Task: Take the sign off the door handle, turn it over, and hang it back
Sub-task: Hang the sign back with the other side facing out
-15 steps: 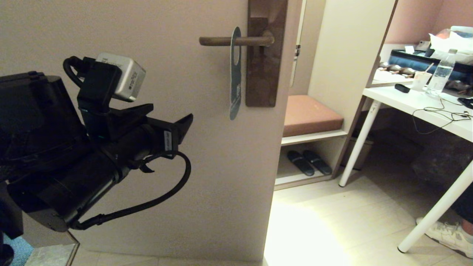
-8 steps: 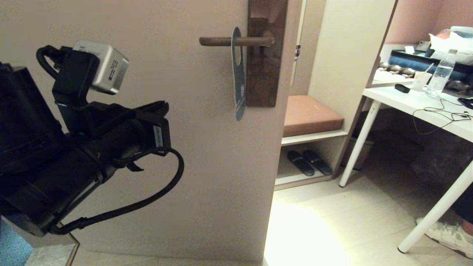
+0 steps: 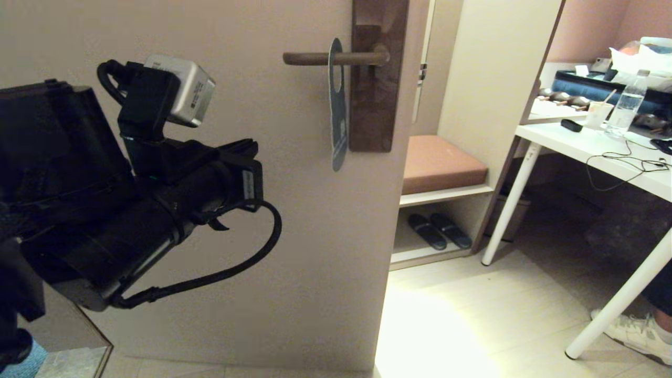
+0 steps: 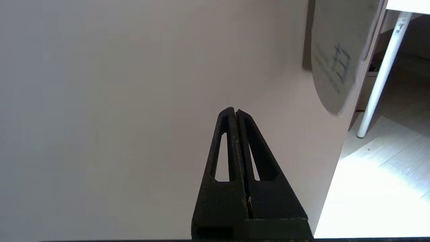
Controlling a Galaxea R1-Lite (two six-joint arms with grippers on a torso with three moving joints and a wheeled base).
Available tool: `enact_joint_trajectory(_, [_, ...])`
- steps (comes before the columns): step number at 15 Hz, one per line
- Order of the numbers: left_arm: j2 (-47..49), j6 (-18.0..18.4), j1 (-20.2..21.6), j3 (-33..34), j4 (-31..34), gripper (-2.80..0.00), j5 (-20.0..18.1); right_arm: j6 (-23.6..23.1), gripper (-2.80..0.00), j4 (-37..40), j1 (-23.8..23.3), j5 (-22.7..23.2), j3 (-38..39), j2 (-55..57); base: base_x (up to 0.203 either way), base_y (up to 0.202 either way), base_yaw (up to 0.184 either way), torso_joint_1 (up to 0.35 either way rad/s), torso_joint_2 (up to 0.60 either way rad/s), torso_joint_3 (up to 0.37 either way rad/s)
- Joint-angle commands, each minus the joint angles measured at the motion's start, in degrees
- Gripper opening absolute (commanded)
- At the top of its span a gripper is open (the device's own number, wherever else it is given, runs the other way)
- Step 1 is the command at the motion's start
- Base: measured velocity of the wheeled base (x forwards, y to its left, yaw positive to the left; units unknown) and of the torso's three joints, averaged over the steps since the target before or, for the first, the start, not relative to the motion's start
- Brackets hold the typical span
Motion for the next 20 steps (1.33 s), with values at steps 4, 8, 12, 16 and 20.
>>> enact_joint_trajectory(4, [9.4,0.56,-0.15,-7.08,-0.19,-2.8,0.03,0.0,-2.8,0.02,0.01,0.02,0.0,-0.02,0.0,0.0,0.0,0.0,0.0,0.0])
enact_joint_trajectory(8, [14.3,1.71,-0.16,-11.89,-0.18,-2.8,-0.05,0.0,-2.8,0.02,0.01,0.02,0.0,-0.02,0.0,0.0,0.0,0.0,0.0,0.0])
enact_joint_trajectory(12, [17.69,2.02,-0.85,-16.75,-0.11,-2.8,-0.04,0.0,-2.8,0.02,0.01,0.02,0.0,-0.02,0.0,0.0,0.0,0.0,0.0,0.0])
enact_joint_trajectory(16, [19.77,3.93,-4.63,-19.79,-0.09,-2.8,0.05,0.0,-2.8,0.02,0.01,0.02,0.0,-0.02,0.0,0.0,0.0,0.0,0.0,0.0])
enact_joint_trajectory(20, [19.84,5.55,-8.78,-20.05,-0.18,-2.8,0.18,0.0,-2.8,0.02,0.01,0.02,0.0,-0.02,0.0,0.0,0.0,0.0,0.0,0.0])
